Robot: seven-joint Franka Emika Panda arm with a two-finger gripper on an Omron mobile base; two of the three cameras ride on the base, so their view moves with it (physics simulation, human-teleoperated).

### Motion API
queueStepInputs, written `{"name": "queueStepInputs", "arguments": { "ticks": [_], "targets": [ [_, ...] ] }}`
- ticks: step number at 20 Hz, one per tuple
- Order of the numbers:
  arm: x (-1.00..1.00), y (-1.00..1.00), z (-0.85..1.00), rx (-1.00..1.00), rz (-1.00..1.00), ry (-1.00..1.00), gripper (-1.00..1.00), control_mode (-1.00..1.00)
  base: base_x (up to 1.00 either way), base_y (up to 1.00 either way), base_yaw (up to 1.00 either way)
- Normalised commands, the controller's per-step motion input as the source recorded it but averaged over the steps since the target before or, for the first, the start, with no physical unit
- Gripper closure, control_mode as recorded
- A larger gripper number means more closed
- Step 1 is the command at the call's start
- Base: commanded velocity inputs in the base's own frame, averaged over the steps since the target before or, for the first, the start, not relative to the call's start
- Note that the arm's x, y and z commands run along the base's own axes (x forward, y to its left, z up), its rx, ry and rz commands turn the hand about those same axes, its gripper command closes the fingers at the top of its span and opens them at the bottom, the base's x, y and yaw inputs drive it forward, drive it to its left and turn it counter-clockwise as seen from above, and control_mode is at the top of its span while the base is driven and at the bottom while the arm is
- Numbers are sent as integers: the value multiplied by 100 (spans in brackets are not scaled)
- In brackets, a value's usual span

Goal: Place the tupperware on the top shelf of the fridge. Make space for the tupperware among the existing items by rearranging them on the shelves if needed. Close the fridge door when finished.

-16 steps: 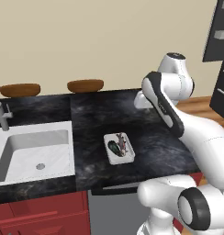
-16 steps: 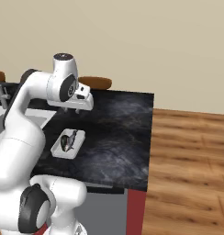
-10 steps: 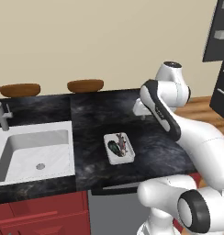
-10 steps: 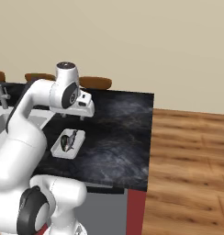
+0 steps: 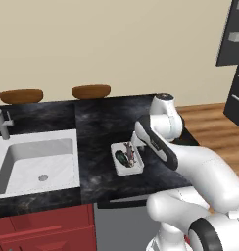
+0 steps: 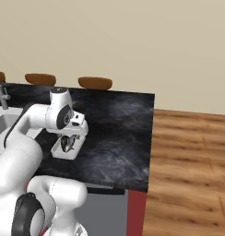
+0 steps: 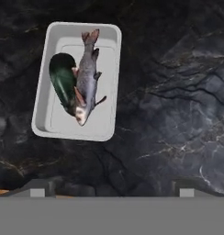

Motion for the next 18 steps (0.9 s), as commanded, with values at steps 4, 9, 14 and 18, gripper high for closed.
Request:
{"name": "queueStepInputs", "arguments": {
  "ticks": [4, 9, 14, 18],
  "targets": [
    [12, 18, -41, 0, -4, 0, -100, -100, 0, 0, 0],
    [0, 6, -48, 0, -18, 1, -100, -100, 0, 0, 0],
    [0, 20, -43, 9, -35, 1, -100, -100, 0, 0, 0],
    [0, 15, -50, 10, -37, 4, -100, -100, 0, 0, 0]
  ]
}}
